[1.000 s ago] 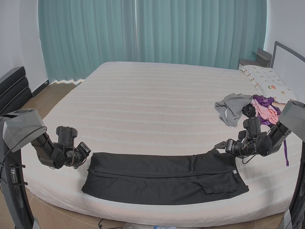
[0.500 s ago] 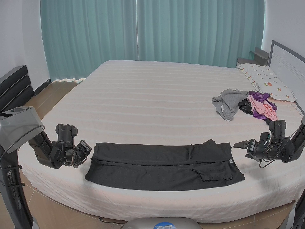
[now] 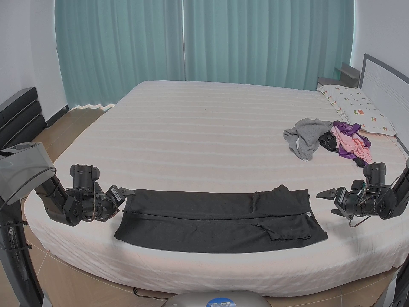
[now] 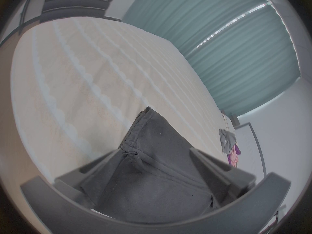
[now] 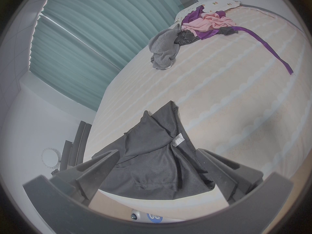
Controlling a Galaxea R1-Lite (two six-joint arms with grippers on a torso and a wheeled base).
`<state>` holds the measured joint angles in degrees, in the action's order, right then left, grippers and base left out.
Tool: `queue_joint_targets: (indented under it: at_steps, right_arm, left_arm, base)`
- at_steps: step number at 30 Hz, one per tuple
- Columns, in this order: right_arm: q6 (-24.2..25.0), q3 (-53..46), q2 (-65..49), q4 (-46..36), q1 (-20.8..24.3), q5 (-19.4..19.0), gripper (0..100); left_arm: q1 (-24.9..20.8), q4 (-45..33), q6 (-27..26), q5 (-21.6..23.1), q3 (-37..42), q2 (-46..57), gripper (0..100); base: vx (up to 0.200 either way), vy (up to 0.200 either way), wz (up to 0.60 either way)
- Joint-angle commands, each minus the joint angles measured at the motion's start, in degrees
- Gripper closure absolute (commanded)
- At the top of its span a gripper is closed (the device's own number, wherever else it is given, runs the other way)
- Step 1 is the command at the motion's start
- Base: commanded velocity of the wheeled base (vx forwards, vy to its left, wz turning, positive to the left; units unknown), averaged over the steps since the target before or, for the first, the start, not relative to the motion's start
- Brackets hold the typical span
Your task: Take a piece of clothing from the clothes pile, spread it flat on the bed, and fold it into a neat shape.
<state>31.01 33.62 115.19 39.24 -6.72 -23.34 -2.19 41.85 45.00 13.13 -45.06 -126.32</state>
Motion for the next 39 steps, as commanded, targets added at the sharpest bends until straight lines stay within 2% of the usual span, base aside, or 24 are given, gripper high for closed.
queue_joint_targets:
  at_steps: [1, 2, 3, 8, 15, 26, 39]
  right_arm:
    - [0.01, -0.14, 0.30, -0.04, 0.39, -0.03, 0]
    - [0.01, -0.14, 0.30, -0.04, 0.39, -0.03, 0]
    - [0.01, -0.31, 0.39, -0.04, 0.74, -0.12, 0]
    - [-0.51, -0.22, 1.09, -0.04, 1.09, -0.03, 0]
    - [-0.51, -0.22, 1.09, -0.04, 1.09, -0.03, 0]
    - [-0.60, -0.05, 1.09, 0.05, 1.09, -0.03, 0]
    - [-0.60, -0.14, 1.35, 0.05, 1.09, -0.03, 0]
  left_arm:
    - [1.93, -0.10, -3.69, 2.95, -0.03, -0.77, 0]
    - [1.93, -0.10, -3.69, 2.95, -0.03, -0.77, 0]
    - [2.72, -0.10, -7.29, 4.36, -0.47, -2.00, 0]
    - [2.63, -0.19, -13.88, 5.77, -2.67, -5.08, 0]
    - [1.58, -0.37, -17.22, 5.86, -8.03, -9.65, 0]
    - [0.61, -2.04, -20.56, 5.68, -11.55, -11.32, 0]
    - [0.52, -1.77, -21.70, 5.06, -9.52, -11.23, 0]
  base:
    - [0.000, 0.000, 0.00]
    - [0.000, 0.000, 0.00]
    - [0.000, 0.000, 0.00]
    - [0.000, 0.000, 0.00]
    - [0.000, 0.000, 0.00]
    - [0.000, 0.000, 0.00]
    - [0.000, 0.000, 0.00]
